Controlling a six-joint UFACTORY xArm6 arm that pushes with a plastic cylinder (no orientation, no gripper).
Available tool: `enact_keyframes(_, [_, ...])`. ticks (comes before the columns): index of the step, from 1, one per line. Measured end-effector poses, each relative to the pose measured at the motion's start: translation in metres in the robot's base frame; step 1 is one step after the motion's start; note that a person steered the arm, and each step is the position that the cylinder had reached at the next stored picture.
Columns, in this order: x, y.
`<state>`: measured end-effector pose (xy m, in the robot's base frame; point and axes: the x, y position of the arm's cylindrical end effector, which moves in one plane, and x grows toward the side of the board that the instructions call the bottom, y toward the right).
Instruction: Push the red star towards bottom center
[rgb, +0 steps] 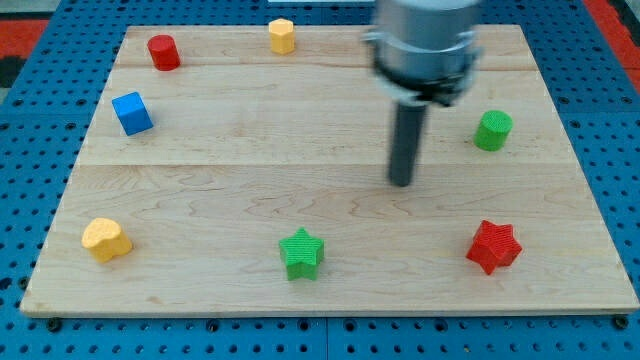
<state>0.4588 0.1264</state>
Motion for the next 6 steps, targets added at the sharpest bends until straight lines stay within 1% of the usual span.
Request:
enact_keyframes(1, [0.013, 0.099])
enact_keyframes(2, [0.078, 0.131])
enact_keyframes(3, [0.115, 0.076])
enact_keyframes(4, [0.091, 0.010])
enact_keyframes(5, [0.066, 0.013])
enact_keyframes(6, [0.082, 0.055])
